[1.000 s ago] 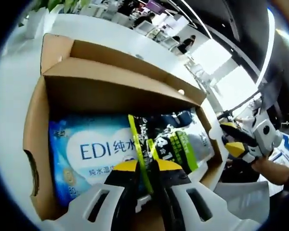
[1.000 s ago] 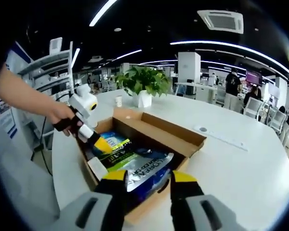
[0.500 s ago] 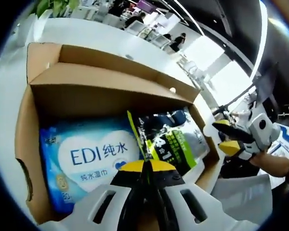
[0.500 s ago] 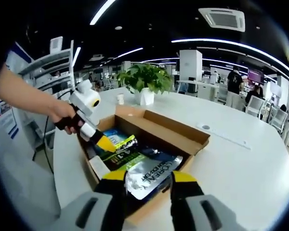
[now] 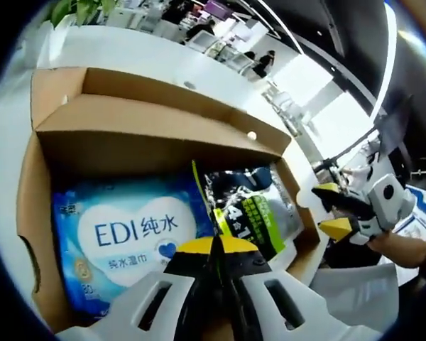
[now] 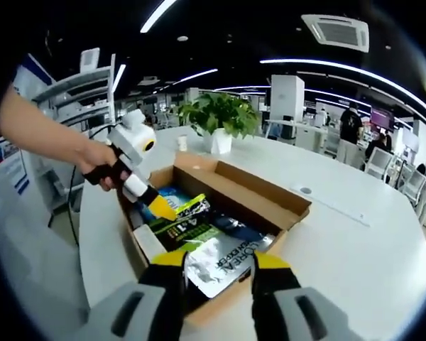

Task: Operate the shoe box by opening the lid, removing the specified soft item, and placing it in the target area until the item is outside and the box remains undamaged.

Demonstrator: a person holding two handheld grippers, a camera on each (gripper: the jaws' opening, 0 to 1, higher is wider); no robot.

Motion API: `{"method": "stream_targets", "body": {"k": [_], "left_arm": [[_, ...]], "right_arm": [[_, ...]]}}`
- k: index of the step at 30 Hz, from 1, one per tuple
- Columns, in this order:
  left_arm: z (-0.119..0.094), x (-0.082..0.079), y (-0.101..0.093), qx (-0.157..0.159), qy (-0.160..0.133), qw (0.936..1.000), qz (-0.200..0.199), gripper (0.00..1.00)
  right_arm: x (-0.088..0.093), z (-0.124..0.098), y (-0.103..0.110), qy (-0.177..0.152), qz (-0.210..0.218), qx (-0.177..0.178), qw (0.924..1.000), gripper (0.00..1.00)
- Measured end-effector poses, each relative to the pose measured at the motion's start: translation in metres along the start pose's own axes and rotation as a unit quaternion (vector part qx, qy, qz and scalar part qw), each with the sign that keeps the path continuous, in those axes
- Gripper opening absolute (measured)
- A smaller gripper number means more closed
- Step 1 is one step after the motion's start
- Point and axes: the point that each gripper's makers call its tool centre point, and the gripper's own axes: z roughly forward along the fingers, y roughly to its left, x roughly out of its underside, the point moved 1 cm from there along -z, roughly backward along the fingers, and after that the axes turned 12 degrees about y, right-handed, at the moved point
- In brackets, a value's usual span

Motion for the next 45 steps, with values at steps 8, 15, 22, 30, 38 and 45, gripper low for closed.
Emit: {"method": "stream_targets", "body": {"k": [8,15,22,30,38,45], "left_arm": [[-0.012,-0.004,-0.008,-0.004,-0.004,1.0000,0.000,0.00],[-0.024,-0.005,-0.010,-0.014,-0.014,0.9997,-0.015,0.00],[-0.035,-0.009,-0.010,-0.017,-0.030,0.9991,-0.024,0.00],[-0.051,-0.009,0.003,-0.033,-0.049,0.9978,-0.030,0.00],[-0.055,-0.004,0.019,-0.053,-0.054,0.9963,-0.041,0.00],[-0.052,-0.001,0.024,-0.059,-0.052,0.9960,-0.041,0.00]], "right_arm": [[0.000,0.001,0.004,0.009,-0.020,-0.005,0.9998,0.34],[-0.004,0.004,0.009,0.007,-0.022,-0.012,0.9997,0.36],[-0.005,0.011,0.018,0.015,-0.027,-0.024,0.9992,0.39],[0.000,0.021,0.021,0.042,-0.011,-0.031,0.9986,0.41],[-0.003,0.033,0.026,0.056,0.025,-0.047,0.9970,0.38],[-0.002,0.040,0.031,0.070,0.040,-0.058,0.9951,0.35]]}}
